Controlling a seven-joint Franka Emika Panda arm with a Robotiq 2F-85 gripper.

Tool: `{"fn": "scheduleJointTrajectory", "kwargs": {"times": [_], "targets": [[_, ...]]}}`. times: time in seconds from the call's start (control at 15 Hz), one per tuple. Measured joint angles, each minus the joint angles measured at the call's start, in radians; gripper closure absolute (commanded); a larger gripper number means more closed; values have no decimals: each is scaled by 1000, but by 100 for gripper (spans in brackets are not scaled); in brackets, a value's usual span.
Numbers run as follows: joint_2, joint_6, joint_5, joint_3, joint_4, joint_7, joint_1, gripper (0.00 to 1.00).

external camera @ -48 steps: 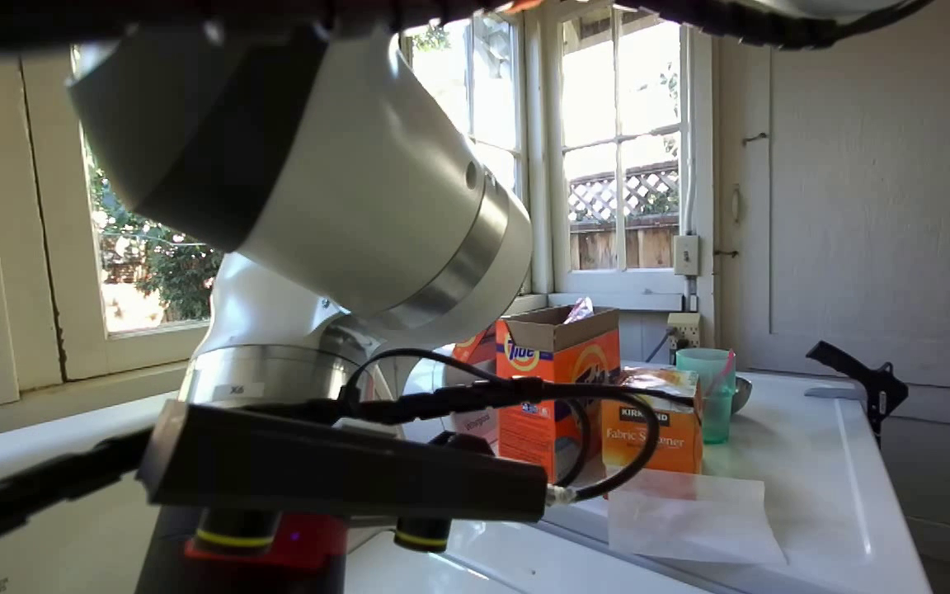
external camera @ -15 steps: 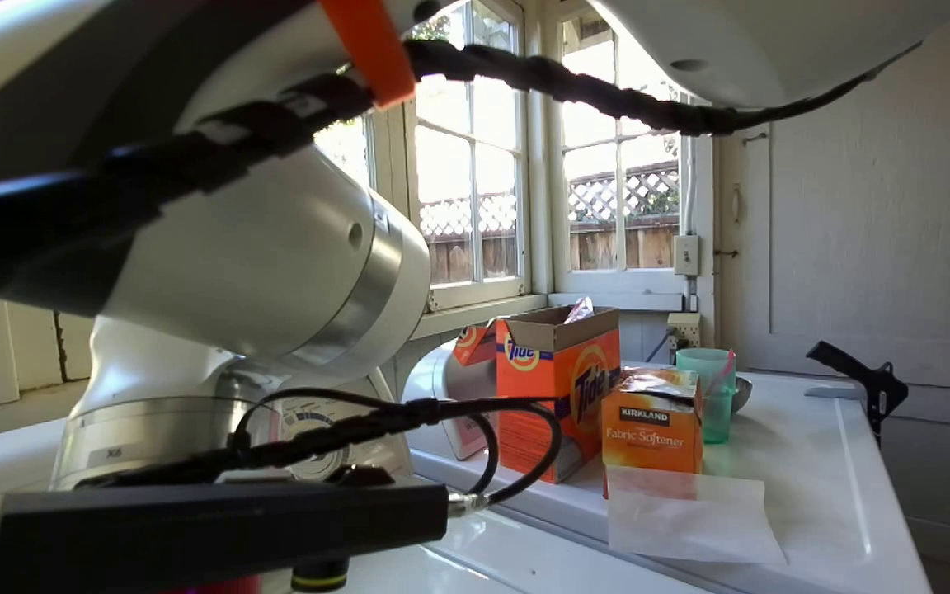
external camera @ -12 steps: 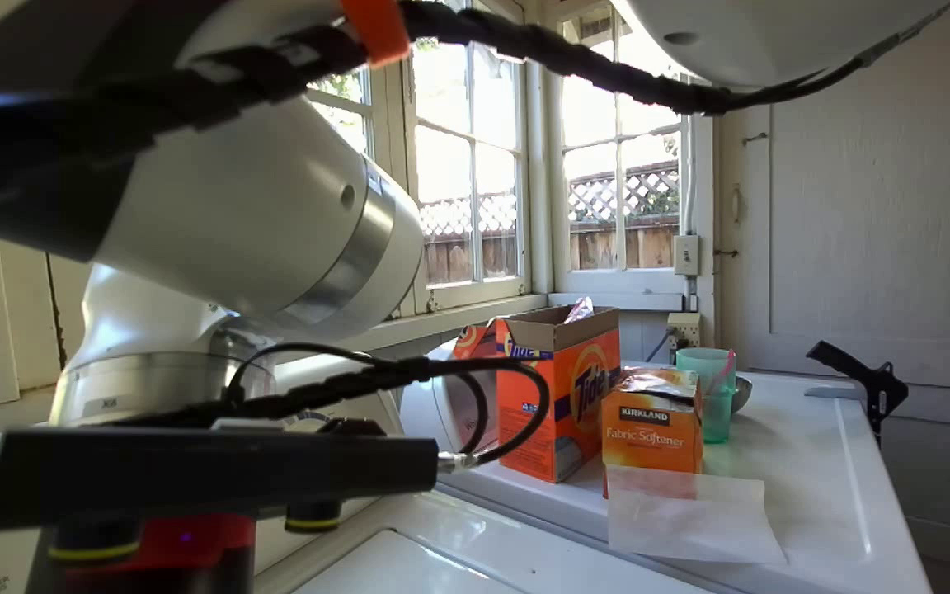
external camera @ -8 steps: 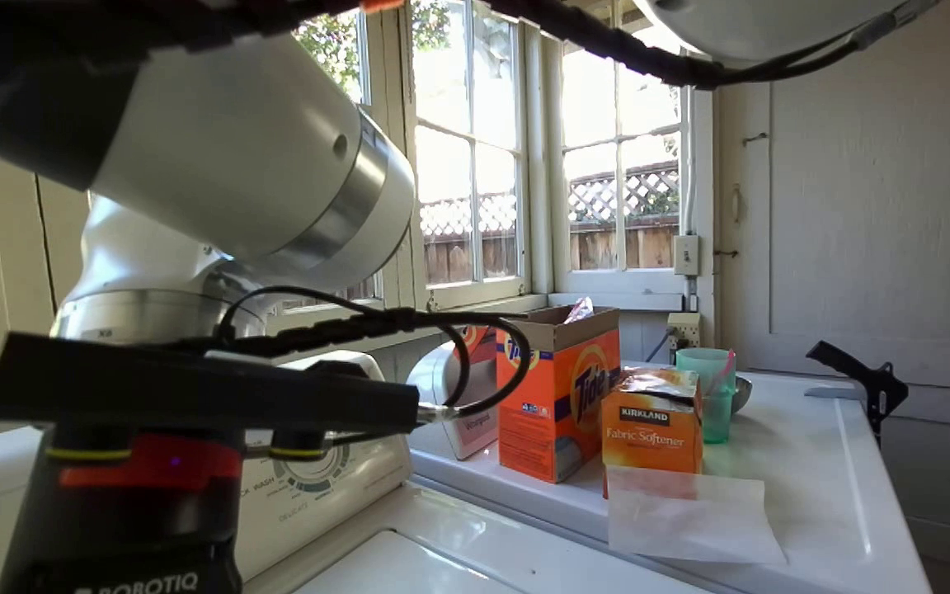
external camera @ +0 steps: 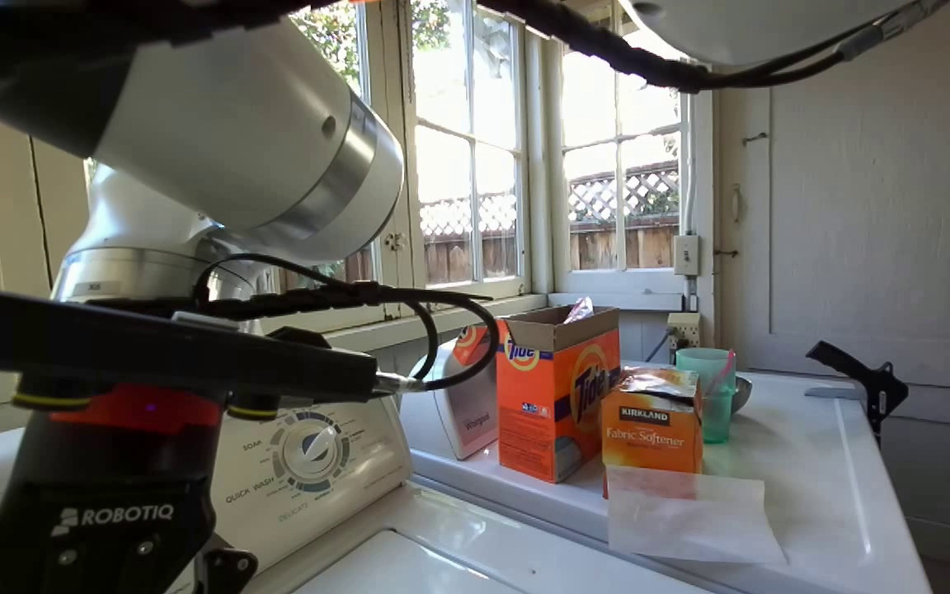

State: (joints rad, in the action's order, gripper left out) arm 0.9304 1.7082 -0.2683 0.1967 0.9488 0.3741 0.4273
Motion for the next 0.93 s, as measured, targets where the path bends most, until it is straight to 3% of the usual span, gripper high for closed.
{"fn": "scheduleJointTrajectory", "kwargs": {"times": [0.93], "targets": [[154,3,54,-28,-248,91,54,99]]}}
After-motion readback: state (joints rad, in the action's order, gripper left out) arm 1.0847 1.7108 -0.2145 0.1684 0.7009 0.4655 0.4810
